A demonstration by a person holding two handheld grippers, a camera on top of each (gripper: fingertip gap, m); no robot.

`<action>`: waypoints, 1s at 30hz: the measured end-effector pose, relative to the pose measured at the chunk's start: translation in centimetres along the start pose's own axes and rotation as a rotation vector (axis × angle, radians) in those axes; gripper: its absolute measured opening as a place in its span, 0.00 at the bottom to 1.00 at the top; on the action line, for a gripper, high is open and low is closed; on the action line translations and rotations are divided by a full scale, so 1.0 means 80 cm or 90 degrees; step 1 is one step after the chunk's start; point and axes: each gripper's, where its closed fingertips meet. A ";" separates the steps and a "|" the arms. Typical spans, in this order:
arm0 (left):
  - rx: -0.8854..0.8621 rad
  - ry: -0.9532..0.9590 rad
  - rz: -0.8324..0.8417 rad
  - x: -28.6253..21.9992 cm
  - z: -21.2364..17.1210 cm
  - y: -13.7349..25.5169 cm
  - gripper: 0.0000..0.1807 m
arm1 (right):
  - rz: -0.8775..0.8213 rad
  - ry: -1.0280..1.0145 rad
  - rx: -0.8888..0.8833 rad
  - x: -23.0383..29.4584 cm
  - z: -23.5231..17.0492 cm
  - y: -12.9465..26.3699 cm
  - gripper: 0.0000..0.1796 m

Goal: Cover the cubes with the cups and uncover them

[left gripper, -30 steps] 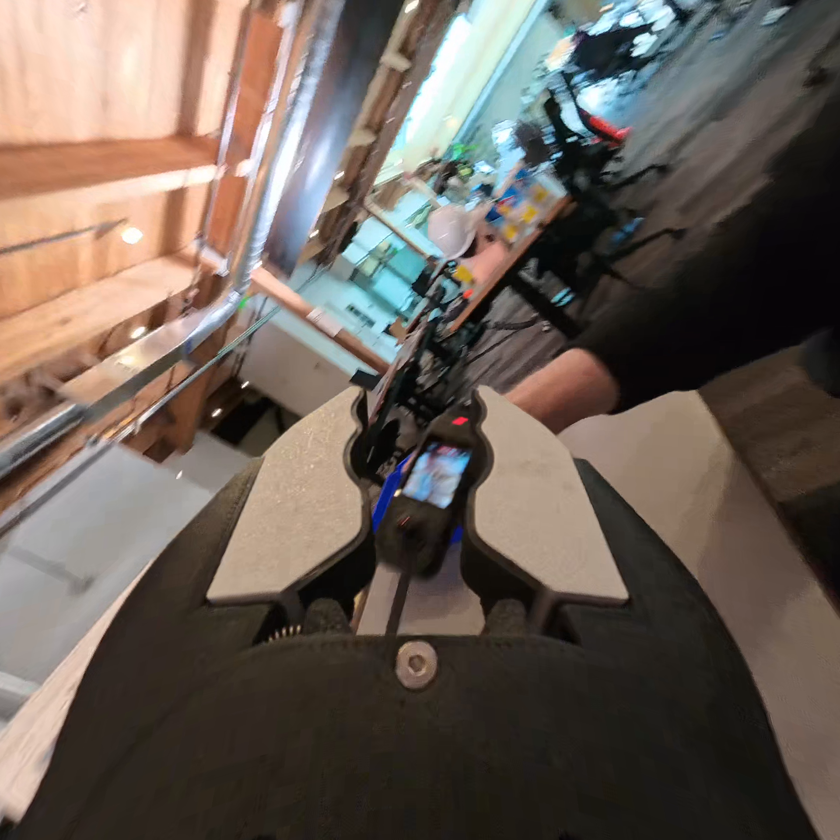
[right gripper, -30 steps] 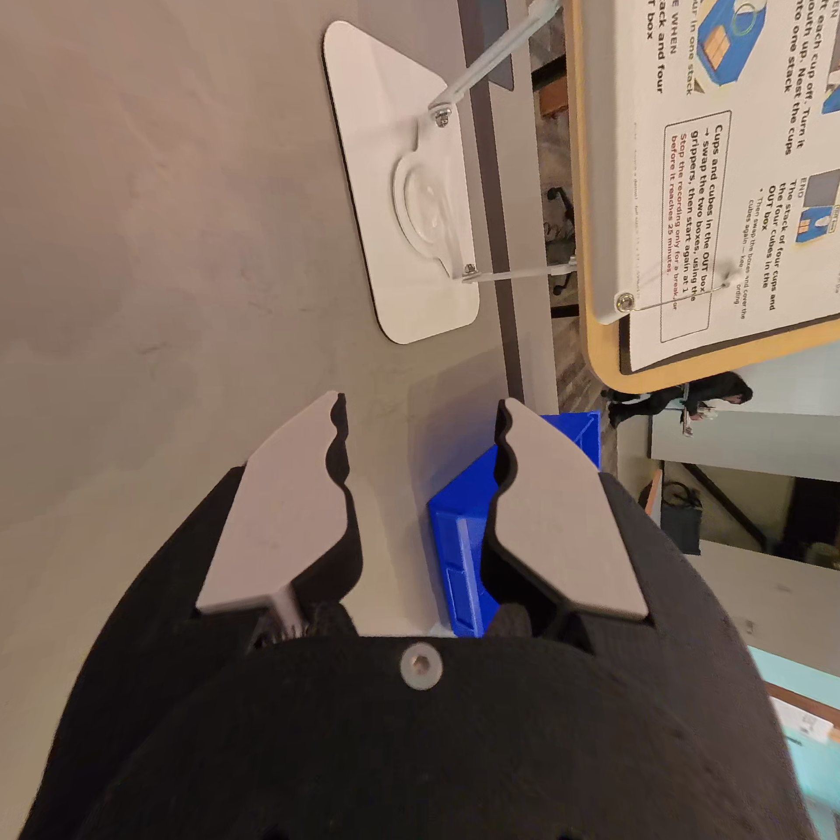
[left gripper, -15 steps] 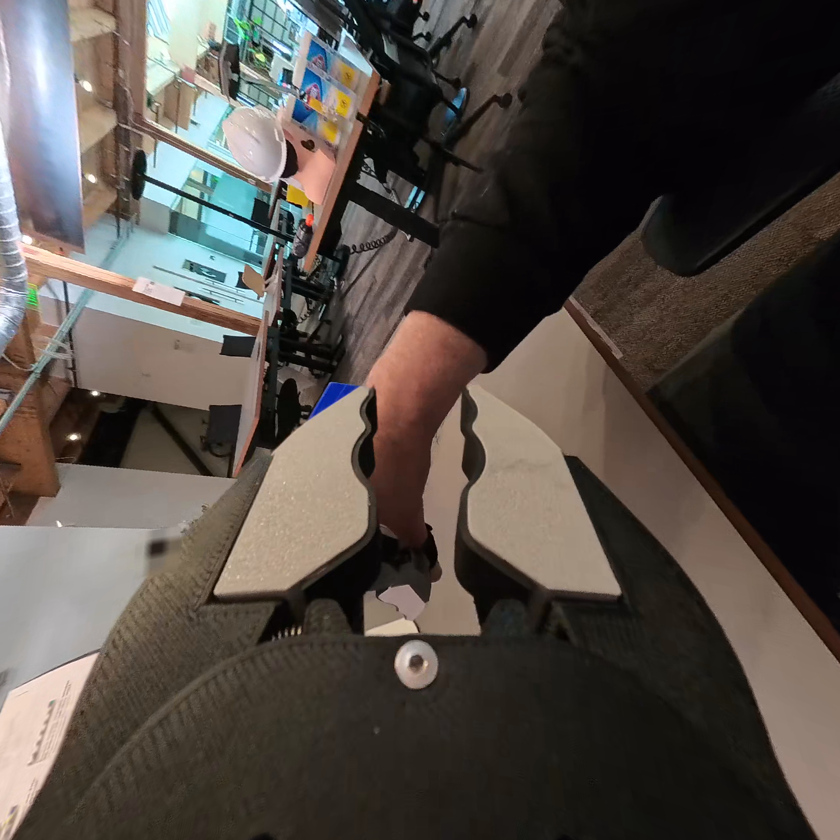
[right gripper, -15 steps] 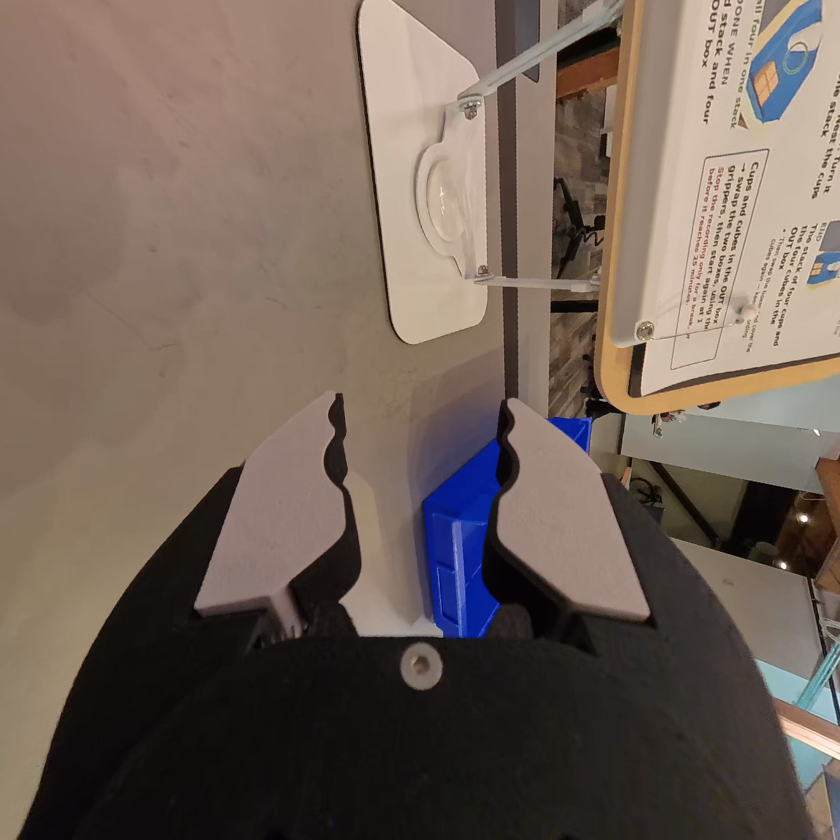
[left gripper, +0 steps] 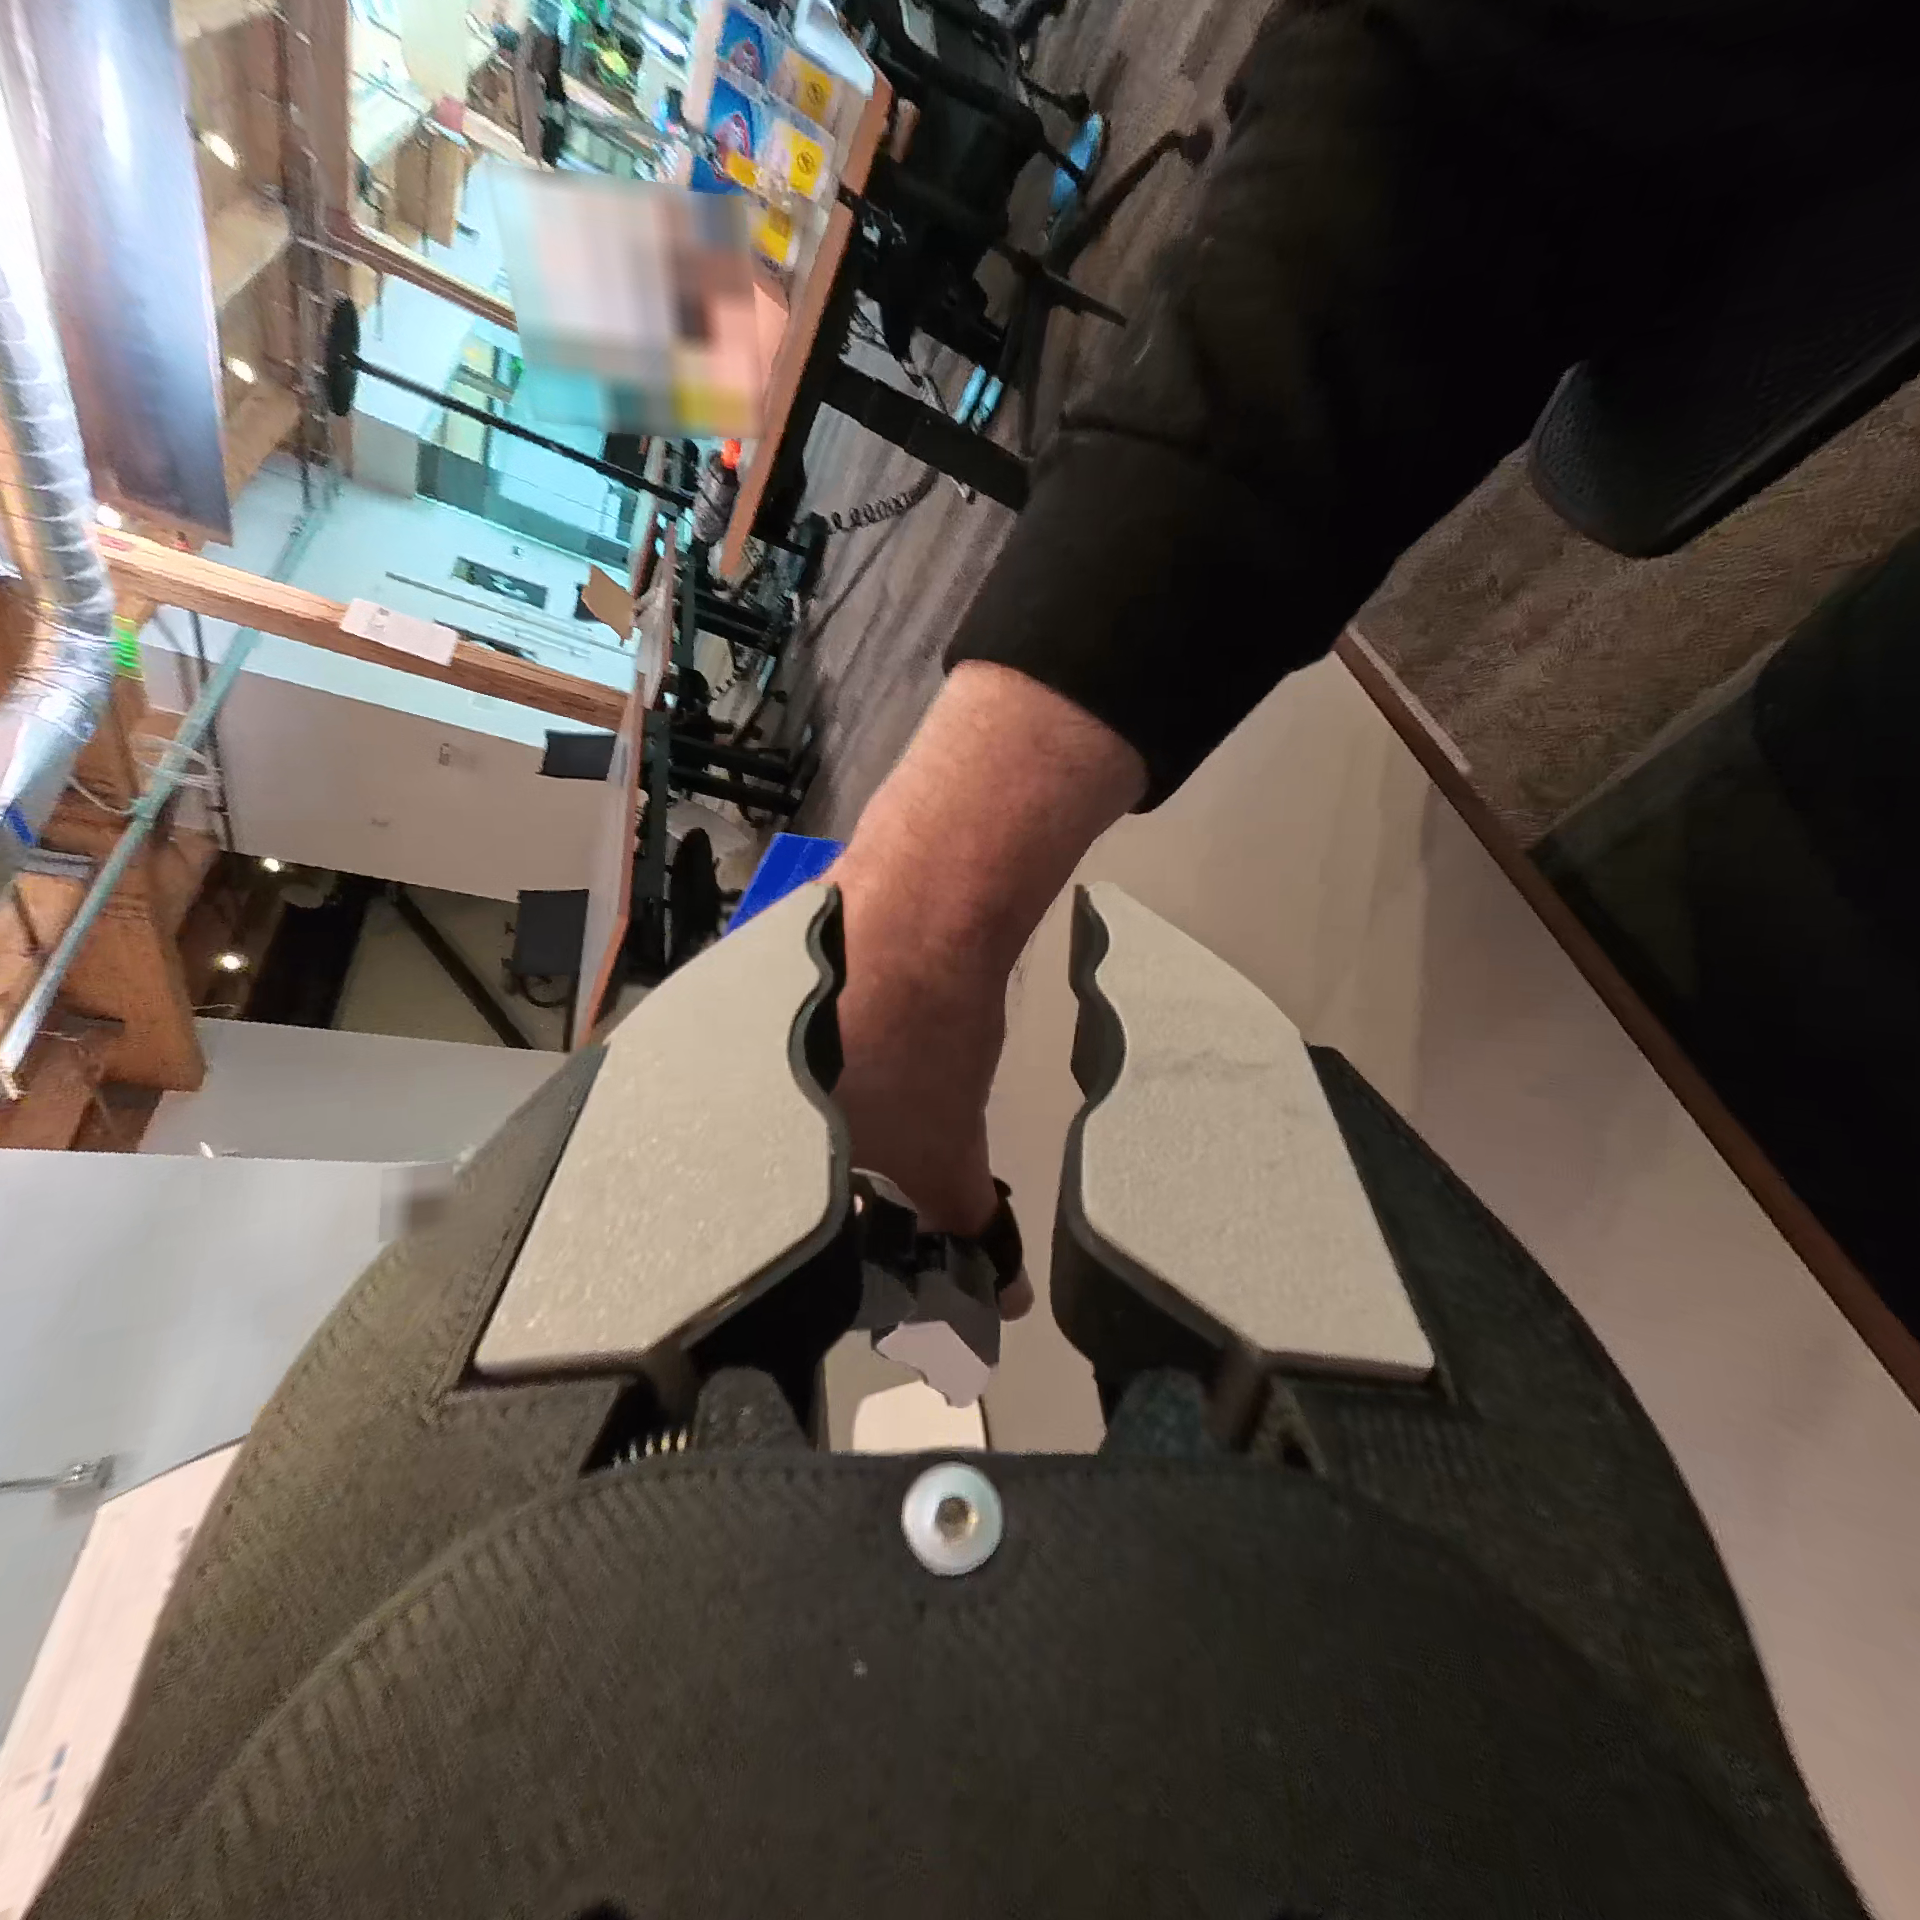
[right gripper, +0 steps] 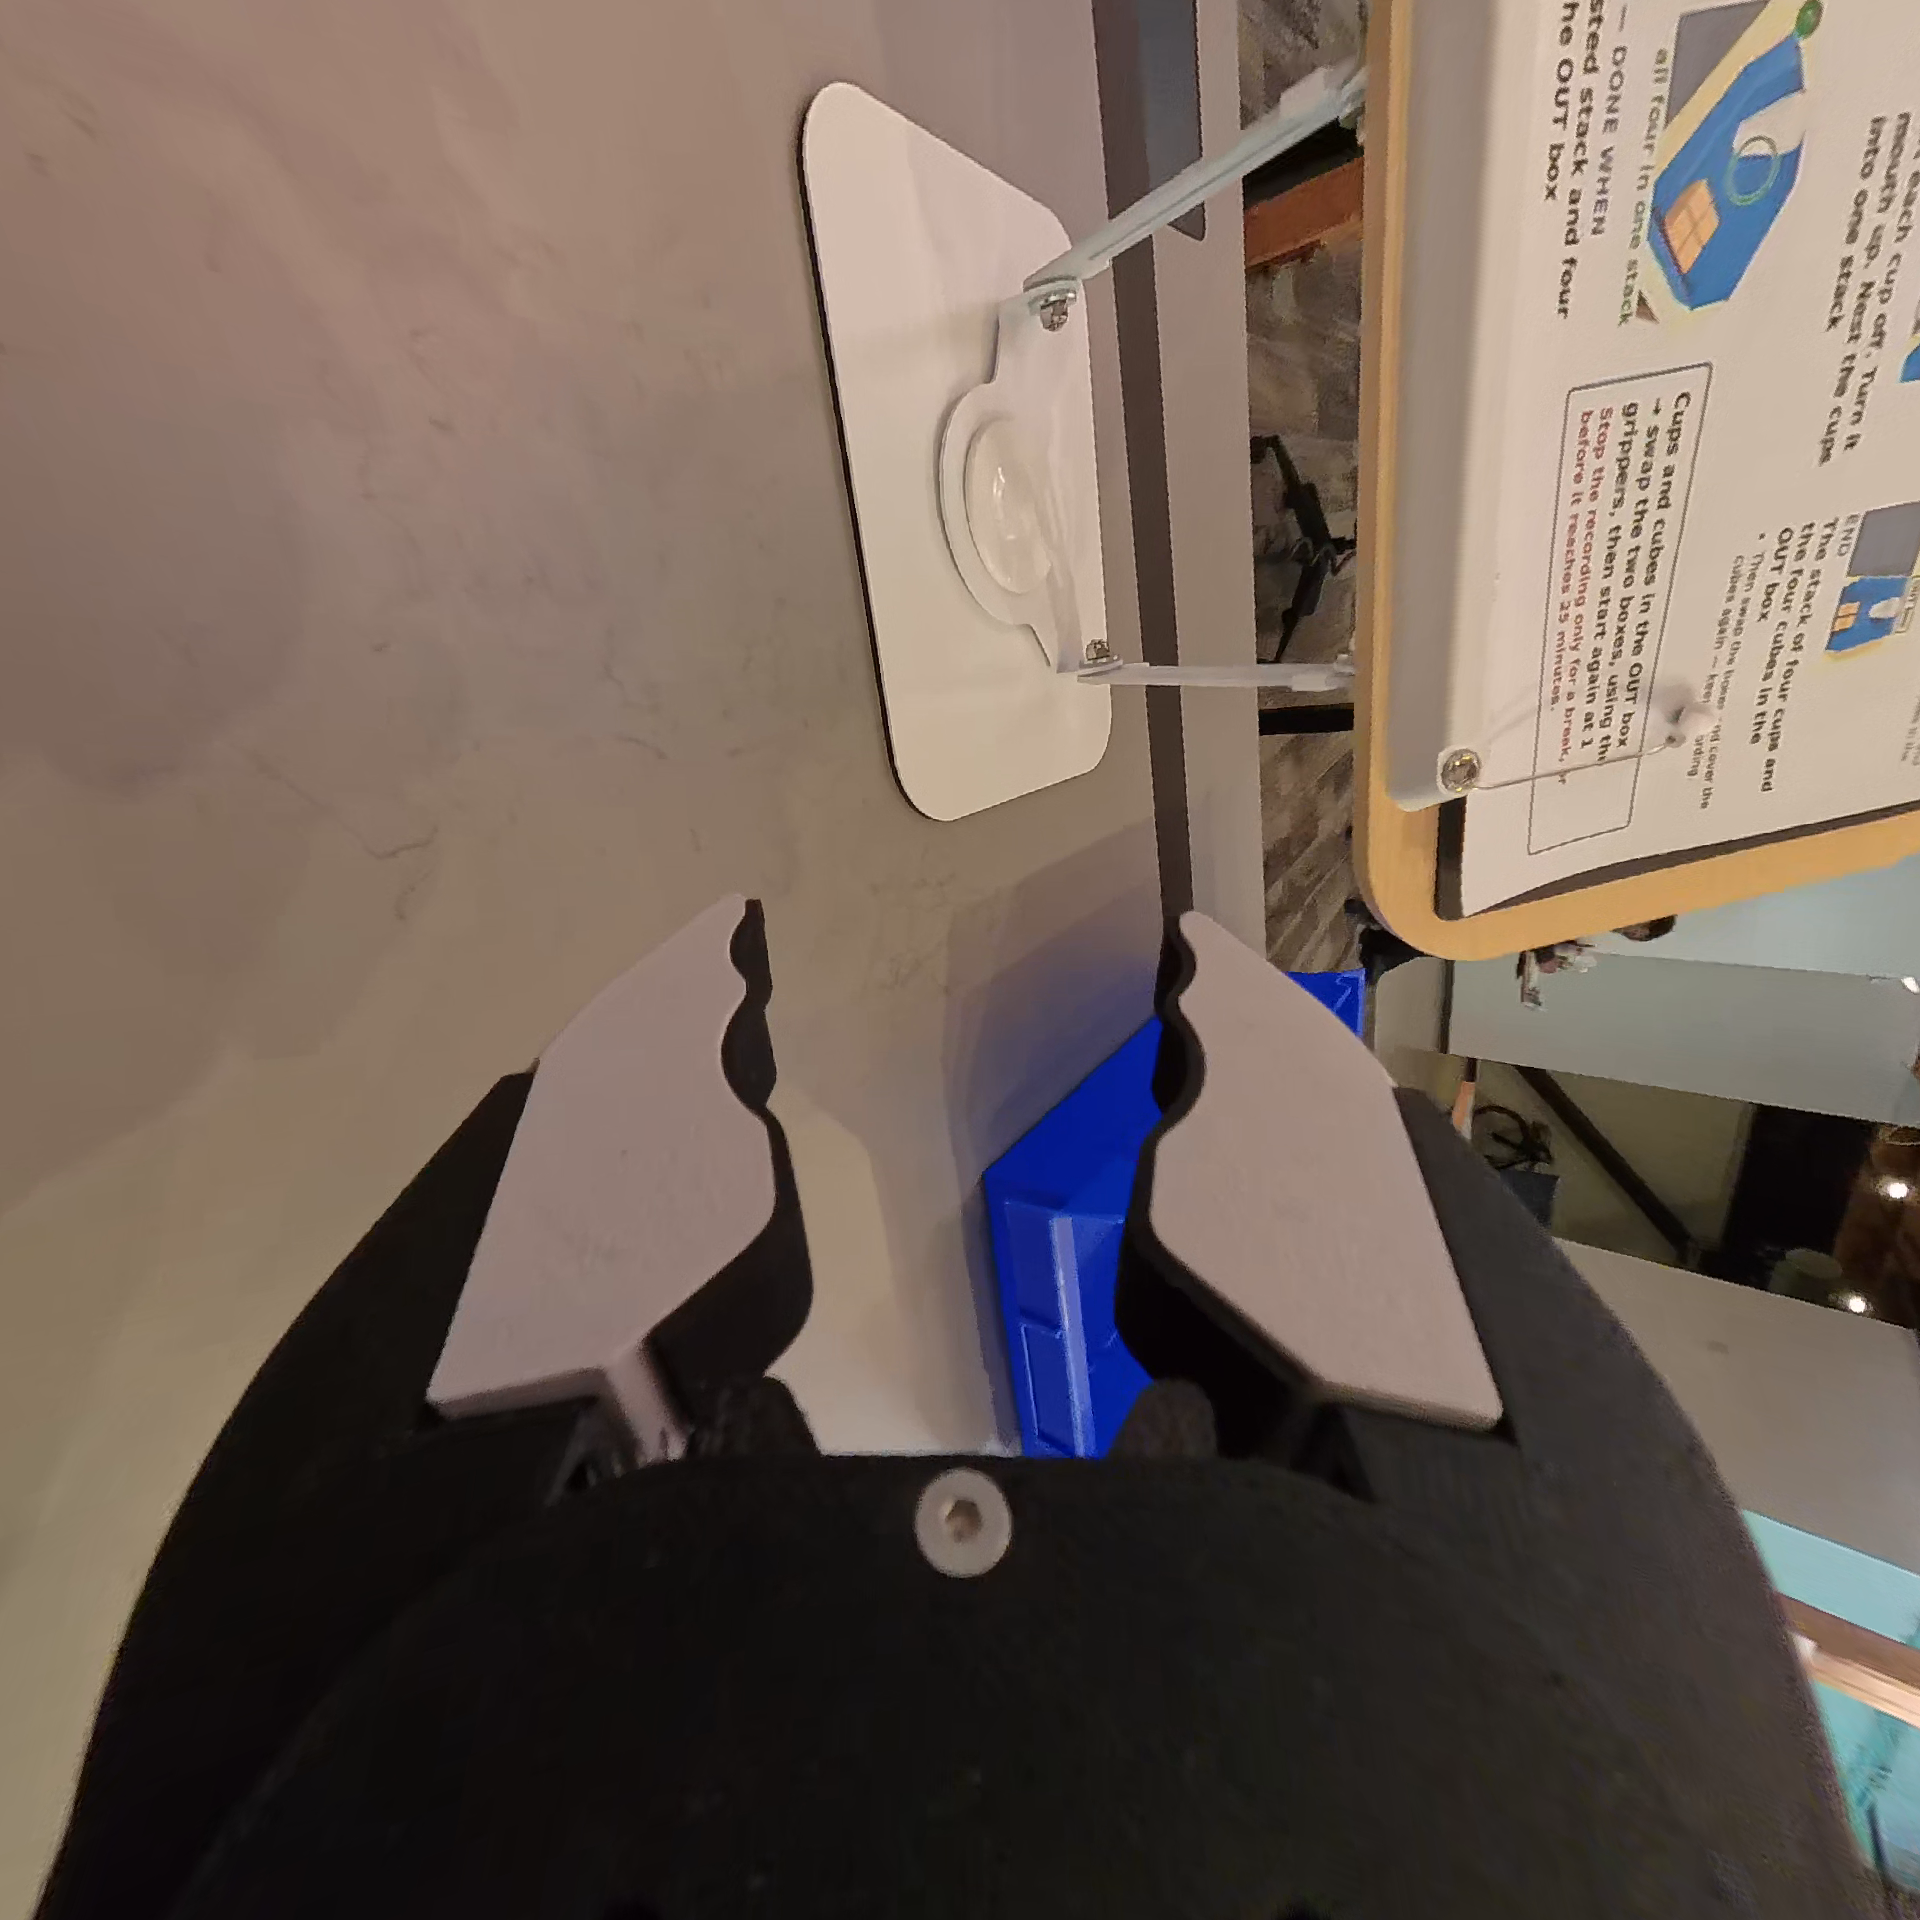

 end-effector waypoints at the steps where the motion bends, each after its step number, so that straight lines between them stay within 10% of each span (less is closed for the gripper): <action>1: -0.018 0.002 0.012 0.004 0.008 0.004 0.23 | -0.001 -0.005 0.001 -0.001 -0.003 0.000 0.41; 17: -0.004 0.084 0.249 0.071 -0.015 0.097 0.19 | -0.033 -0.130 -0.045 -0.020 -0.030 0.008 0.41; 25: 0.170 0.215 0.586 0.100 -0.130 0.306 0.00 | -0.105 -0.281 -0.221 -0.049 -0.047 0.039 0.01; 30: 0.274 0.346 0.728 0.063 -0.223 0.438 0.00 | -0.099 -0.411 -0.273 -0.048 -0.076 0.034 0.00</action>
Point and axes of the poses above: each gripper's, where its closed fingertips meet, y back along the fingers, z out of its top, x = y × z across the jaws, and after that the axes turned 14 degrees about -x, right-handed
